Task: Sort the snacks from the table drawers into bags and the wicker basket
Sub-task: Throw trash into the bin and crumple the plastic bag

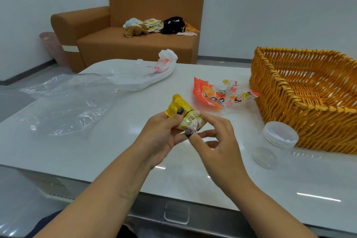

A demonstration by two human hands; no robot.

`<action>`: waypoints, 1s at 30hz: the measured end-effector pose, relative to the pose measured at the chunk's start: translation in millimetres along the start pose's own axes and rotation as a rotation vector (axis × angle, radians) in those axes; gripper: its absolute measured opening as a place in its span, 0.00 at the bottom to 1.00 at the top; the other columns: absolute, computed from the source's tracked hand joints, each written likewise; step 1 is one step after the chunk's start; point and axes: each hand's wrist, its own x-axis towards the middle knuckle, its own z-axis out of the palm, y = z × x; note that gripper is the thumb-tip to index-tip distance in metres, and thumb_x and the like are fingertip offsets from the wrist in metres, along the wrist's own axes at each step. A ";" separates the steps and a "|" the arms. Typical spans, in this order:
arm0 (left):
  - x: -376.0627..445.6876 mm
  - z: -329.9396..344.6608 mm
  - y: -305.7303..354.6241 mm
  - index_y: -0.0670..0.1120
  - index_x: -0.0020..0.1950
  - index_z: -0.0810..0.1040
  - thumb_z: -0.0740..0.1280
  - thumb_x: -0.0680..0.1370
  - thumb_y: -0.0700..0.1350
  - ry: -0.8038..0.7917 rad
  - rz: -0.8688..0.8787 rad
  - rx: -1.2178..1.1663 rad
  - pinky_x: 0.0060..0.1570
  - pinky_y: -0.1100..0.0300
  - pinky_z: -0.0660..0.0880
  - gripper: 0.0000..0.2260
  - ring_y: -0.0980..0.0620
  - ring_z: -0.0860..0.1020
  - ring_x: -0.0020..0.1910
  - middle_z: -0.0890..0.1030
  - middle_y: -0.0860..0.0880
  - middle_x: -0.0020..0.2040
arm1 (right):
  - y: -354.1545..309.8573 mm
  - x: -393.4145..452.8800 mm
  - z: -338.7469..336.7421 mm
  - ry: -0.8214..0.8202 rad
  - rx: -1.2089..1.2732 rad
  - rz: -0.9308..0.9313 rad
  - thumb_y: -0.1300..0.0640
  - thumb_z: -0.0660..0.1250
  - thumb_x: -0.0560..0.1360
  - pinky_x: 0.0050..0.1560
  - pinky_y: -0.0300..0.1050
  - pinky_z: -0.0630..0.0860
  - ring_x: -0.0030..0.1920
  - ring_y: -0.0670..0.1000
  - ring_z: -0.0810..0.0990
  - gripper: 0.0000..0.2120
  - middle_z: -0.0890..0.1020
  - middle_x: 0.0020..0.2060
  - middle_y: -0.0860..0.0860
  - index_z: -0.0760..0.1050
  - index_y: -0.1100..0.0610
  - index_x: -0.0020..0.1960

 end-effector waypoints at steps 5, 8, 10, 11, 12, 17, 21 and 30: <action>-12.0 -3.1 -6.3 0.40 0.57 0.81 0.64 0.80 0.37 -0.014 0.084 0.069 0.54 0.52 0.80 0.09 0.45 0.83 0.54 0.84 0.42 0.54 | -7.3 2.2 -9.0 0.015 0.330 0.335 0.56 0.68 0.76 0.50 0.47 0.82 0.50 0.51 0.83 0.10 0.83 0.51 0.51 0.78 0.54 0.58; -20.7 -1.4 -10.6 0.41 0.54 0.82 0.65 0.79 0.35 0.092 0.145 0.133 0.58 0.54 0.78 0.08 0.45 0.83 0.53 0.85 0.42 0.52 | -11.7 -1.6 -9.1 -0.045 0.365 0.378 0.60 0.68 0.76 0.51 0.48 0.82 0.47 0.51 0.85 0.07 0.85 0.47 0.52 0.81 0.56 0.54; -28.0 -2.3 -12.8 0.42 0.53 0.82 0.66 0.78 0.33 0.158 0.179 0.146 0.58 0.53 0.78 0.08 0.45 0.83 0.51 0.85 0.42 0.50 | -16.1 -9.1 -5.1 -0.072 0.361 0.384 0.61 0.70 0.75 0.49 0.46 0.82 0.47 0.51 0.85 0.08 0.84 0.48 0.52 0.81 0.55 0.54; -32.2 -2.5 -13.2 0.43 0.51 0.83 0.66 0.78 0.33 0.178 0.195 0.166 0.57 0.53 0.78 0.08 0.45 0.83 0.50 0.85 0.42 0.49 | -18.4 -12.6 -2.9 -0.070 0.361 0.393 0.62 0.70 0.75 0.48 0.45 0.82 0.47 0.51 0.85 0.09 0.84 0.49 0.52 0.80 0.55 0.54; -36.7 -2.3 -13.0 0.44 0.50 0.83 0.66 0.78 0.34 0.192 0.208 0.199 0.56 0.53 0.79 0.09 0.45 0.83 0.50 0.85 0.43 0.48 | -20.6 -15.5 -1.2 -0.058 0.363 0.406 0.63 0.69 0.75 0.47 0.43 0.82 0.47 0.51 0.84 0.09 0.83 0.49 0.52 0.80 0.55 0.54; -65.6 -8.2 -9.2 0.47 0.50 0.84 0.67 0.78 0.35 0.197 0.260 0.260 0.53 0.55 0.80 0.09 0.46 0.83 0.50 0.86 0.45 0.47 | -34.7 -30.5 6.8 -0.009 0.393 0.457 0.68 0.69 0.72 0.40 0.43 0.75 0.44 0.52 0.82 0.10 0.85 0.45 0.55 0.80 0.56 0.50; -95.3 -32.7 -3.9 0.44 0.56 0.81 0.67 0.77 0.35 0.157 0.250 0.163 0.53 0.54 0.80 0.09 0.46 0.84 0.49 0.85 0.44 0.50 | -46.5 -47.5 24.2 -0.036 0.426 0.485 0.70 0.69 0.70 0.39 0.44 0.74 0.40 0.52 0.79 0.11 0.85 0.41 0.56 0.81 0.59 0.48; -144.5 -144.8 11.2 0.42 0.51 0.81 0.70 0.74 0.44 0.385 0.307 0.083 0.40 0.59 0.81 0.09 0.51 0.82 0.40 0.83 0.44 0.46 | -90.1 -89.8 134.3 -0.241 0.393 0.435 0.69 0.69 0.69 0.36 0.37 0.78 0.37 0.48 0.80 0.11 0.83 0.41 0.54 0.80 0.57 0.48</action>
